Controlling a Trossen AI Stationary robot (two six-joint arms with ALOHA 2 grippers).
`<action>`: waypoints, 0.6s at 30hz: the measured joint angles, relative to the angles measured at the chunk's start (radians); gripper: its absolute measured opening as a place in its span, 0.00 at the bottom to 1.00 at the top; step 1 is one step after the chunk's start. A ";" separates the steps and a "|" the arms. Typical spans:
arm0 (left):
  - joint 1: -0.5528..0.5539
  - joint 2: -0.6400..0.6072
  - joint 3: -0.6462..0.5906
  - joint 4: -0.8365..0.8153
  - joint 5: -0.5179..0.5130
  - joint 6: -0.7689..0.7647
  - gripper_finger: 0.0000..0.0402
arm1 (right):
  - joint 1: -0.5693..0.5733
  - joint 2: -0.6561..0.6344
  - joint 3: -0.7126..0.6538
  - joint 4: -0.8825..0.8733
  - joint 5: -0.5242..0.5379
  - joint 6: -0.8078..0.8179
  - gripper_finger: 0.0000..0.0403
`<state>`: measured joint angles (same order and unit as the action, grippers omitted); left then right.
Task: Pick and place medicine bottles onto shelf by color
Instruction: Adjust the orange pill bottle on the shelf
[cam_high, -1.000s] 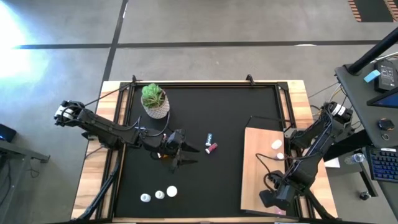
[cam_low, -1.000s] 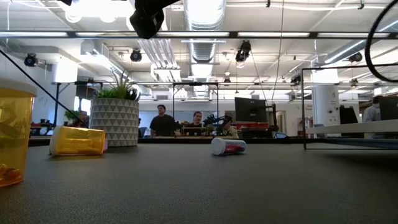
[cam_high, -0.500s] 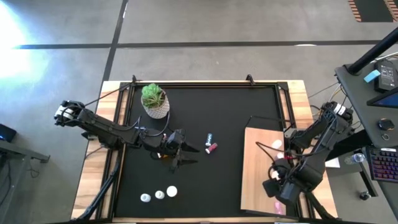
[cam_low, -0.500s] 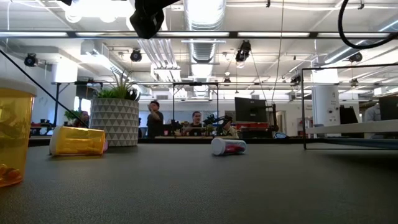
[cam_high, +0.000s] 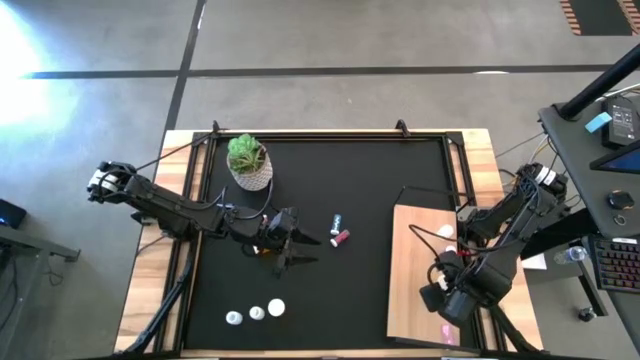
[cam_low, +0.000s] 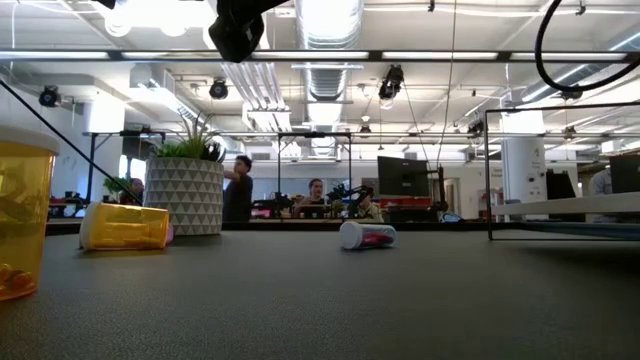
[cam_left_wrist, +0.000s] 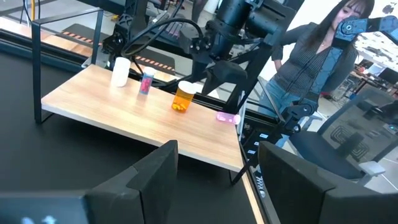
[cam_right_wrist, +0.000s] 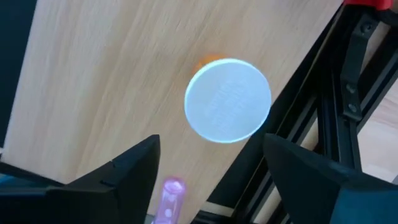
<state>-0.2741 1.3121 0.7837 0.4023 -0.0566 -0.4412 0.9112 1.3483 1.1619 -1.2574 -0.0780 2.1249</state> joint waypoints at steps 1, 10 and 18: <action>0.000 0.000 0.000 0.000 0.000 0.000 0.52 | 0.000 0.000 -0.003 -0.003 0.000 -0.005 0.72; 0.000 0.000 0.000 0.000 0.000 0.000 0.52 | -0.009 0.000 -0.070 0.006 0.002 0.002 0.75; 0.000 0.000 0.000 0.000 0.000 0.001 0.52 | -0.026 0.000 -0.088 0.035 0.008 -0.006 0.65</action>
<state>-0.2741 1.3121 0.7837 0.4019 -0.0570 -0.4404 0.8854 1.3483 1.0740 -1.2223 -0.0703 2.1185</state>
